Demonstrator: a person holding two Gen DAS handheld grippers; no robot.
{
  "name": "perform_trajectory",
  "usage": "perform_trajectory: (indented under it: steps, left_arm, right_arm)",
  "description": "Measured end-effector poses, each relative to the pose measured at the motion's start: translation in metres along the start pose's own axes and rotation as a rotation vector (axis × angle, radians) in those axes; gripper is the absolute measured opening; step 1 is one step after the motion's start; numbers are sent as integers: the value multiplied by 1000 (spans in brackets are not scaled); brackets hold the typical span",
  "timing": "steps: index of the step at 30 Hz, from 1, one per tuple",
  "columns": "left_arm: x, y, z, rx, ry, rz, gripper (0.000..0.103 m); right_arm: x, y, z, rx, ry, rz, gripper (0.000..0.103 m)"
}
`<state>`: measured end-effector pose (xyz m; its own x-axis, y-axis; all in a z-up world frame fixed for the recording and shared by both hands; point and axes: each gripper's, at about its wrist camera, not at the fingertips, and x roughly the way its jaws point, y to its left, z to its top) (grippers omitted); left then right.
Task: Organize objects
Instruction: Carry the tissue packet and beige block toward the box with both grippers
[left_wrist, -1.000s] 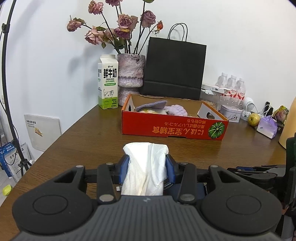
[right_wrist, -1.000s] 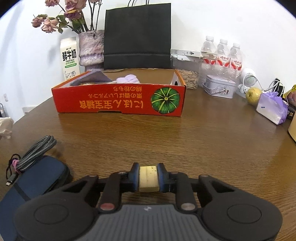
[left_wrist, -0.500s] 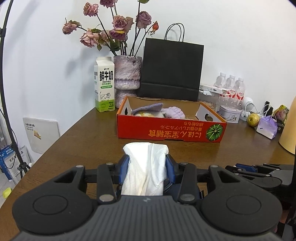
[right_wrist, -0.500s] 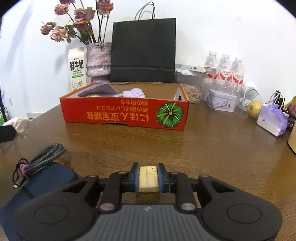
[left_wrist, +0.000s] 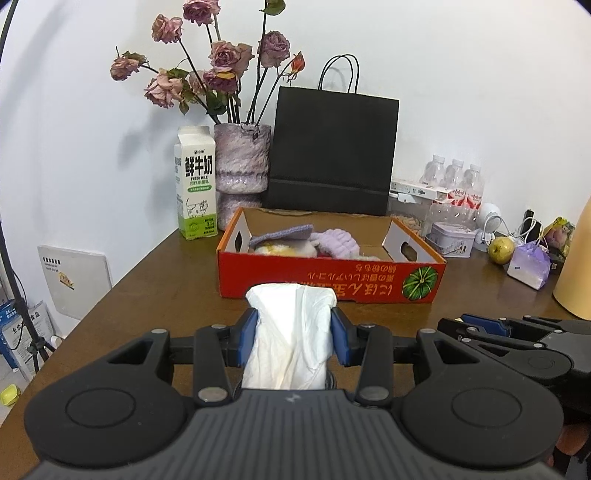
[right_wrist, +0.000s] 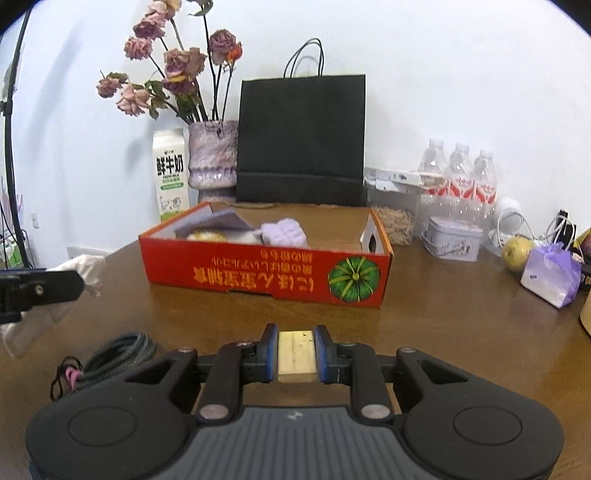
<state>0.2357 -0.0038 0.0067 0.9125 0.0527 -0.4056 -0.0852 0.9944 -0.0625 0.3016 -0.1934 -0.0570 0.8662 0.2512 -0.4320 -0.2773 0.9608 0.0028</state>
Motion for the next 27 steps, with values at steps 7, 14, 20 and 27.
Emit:
perform_trajectory:
  steps: [7, 14, 20, 27]
  left_arm:
    - [12, -4, 15, 6, -18, -5, 42]
    - [32, -9, 31, 6, -37, -6, 42]
    - [54, -11, 42, -7, -53, 2, 42]
    - [78, -17, 52, -6, -65, 8, 42]
  right_arm:
    - [7, 2, 17, 2, -33, 11, 20]
    - [18, 2, 31, 8, -58, 19, 20]
    - [32, 1, 46, 15, -90, 18, 20]
    - [50, -5, 58, 35, -112, 19, 20]
